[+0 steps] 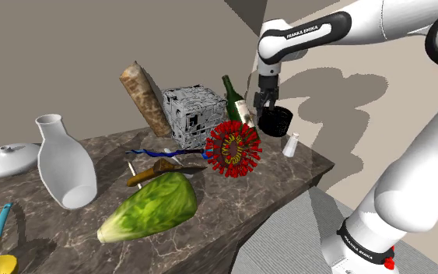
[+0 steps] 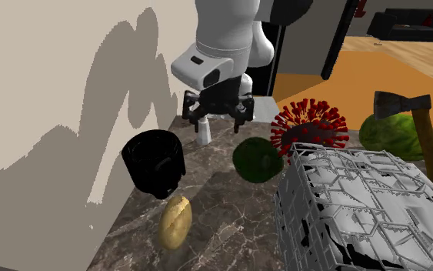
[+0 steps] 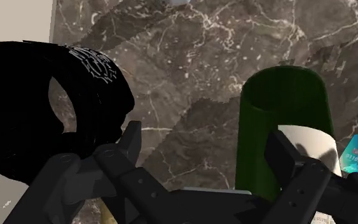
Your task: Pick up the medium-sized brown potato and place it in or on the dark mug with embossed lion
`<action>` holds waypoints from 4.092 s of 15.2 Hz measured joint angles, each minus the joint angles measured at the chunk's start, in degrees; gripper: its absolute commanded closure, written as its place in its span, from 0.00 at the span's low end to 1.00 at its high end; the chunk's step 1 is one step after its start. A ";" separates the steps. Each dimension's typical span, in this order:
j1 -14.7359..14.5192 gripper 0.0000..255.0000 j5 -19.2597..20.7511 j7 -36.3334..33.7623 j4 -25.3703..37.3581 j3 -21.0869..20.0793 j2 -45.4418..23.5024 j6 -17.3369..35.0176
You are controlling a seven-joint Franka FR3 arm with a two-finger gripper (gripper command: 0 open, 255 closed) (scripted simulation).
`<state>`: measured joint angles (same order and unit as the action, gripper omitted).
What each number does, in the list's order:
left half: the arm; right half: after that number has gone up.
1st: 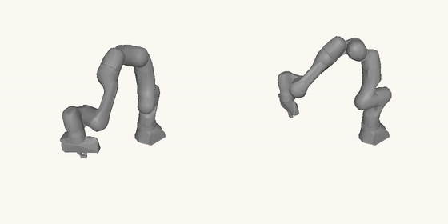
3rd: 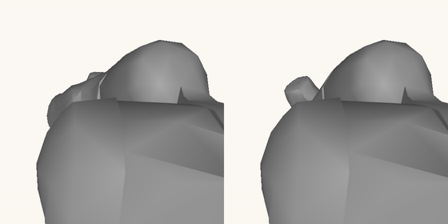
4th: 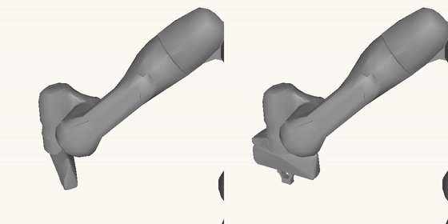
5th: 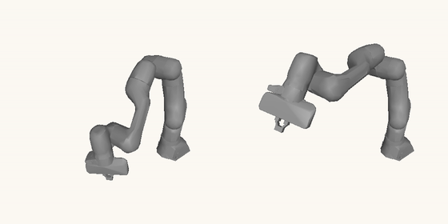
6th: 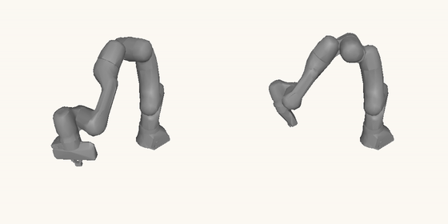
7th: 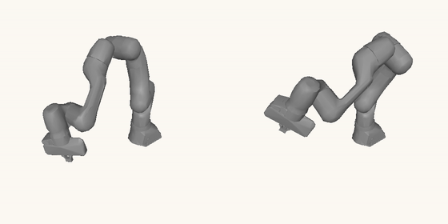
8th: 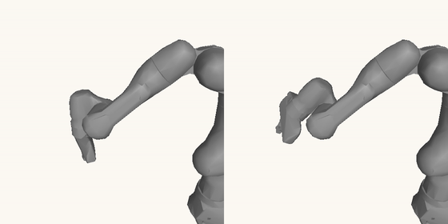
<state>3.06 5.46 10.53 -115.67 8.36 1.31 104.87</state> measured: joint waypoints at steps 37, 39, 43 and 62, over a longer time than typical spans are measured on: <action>7.11 1.00 -8.47 6.95 42.66 0.72 -42.23 -0.05; 7.11 1.00 -8.47 6.94 42.67 0.72 -42.23 -0.05; 7.12 1.00 -8.42 6.96 43.11 0.76 -41.93 -0.82; 7.49 1.00 -8.11 7.05 53.91 1.03 -39.72 -13.78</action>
<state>10.55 -2.66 17.59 -61.76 9.38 -38.41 91.09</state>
